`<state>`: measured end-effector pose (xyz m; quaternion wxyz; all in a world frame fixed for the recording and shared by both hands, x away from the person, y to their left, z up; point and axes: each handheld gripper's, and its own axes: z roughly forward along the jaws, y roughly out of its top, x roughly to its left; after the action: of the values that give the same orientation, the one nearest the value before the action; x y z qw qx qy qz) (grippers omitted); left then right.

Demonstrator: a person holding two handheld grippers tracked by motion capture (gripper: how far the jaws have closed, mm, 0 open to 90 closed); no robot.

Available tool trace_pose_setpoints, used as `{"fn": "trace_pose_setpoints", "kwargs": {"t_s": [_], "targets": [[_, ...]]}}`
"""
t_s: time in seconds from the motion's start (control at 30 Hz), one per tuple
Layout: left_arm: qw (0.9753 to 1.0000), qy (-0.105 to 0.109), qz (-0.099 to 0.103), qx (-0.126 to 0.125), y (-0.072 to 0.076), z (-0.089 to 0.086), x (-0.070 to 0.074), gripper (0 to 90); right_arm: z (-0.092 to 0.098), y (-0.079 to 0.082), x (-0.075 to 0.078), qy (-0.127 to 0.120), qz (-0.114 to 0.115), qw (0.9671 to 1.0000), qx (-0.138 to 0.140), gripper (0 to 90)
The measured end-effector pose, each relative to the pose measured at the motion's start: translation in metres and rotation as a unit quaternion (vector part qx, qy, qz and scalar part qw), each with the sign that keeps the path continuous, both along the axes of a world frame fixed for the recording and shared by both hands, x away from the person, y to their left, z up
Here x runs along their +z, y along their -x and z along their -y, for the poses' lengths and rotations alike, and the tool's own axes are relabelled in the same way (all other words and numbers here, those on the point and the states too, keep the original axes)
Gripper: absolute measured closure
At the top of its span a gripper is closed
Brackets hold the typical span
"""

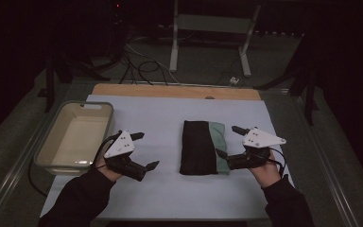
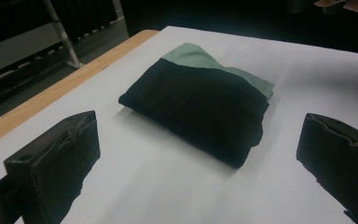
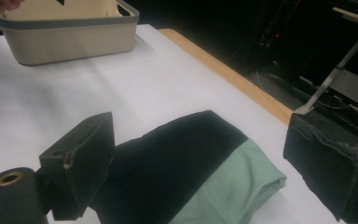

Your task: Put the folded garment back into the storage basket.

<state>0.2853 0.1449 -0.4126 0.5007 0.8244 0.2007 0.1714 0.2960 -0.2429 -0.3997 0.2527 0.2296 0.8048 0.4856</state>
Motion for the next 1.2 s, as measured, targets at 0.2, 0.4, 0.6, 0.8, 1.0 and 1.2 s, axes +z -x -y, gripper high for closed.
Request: {"fn": "trace_pose_setpoints", "kwargs": {"t_s": [0.2, 0.4, 0.6, 0.8, 1.0, 1.2], "targets": [[0.9999, -0.001, -0.010, 0.000, -0.010, 0.008, -0.005, 0.0, -0.007, -0.010, -0.007, 0.007, -0.013, 0.9999, -0.002, 8.8], [0.9998, -0.003, -0.021, -0.003, -0.017, 0.017, -0.013, 0.0, -0.013, -0.021, -0.014, 0.008, -0.021, 0.9997, -0.002, 8.8], [0.9996, 0.001, -0.029, -0.002, -0.025, 0.025, -0.022, 0.0, -0.019, -0.031, -0.024, 0.013, -0.029, 0.9995, -0.006, 8.8], [0.9991, 0.000, -0.042, -0.001, -0.033, 0.029, -0.033, 0.0, -0.021, -0.037, -0.034, 0.014, -0.041, 0.9990, -0.011, 8.8], [0.9984, -0.007, -0.055, 0.001, -0.040, 0.036, -0.043, 0.0, -0.022, -0.043, -0.045, 0.014, -0.052, 0.9984, -0.015, 8.8], [0.9979, -0.009, -0.064, 0.001, -0.048, 0.044, -0.049, 0.0, -0.020, -0.048, -0.053, 0.016, -0.063, 0.9977, -0.022, 8.8]]}}
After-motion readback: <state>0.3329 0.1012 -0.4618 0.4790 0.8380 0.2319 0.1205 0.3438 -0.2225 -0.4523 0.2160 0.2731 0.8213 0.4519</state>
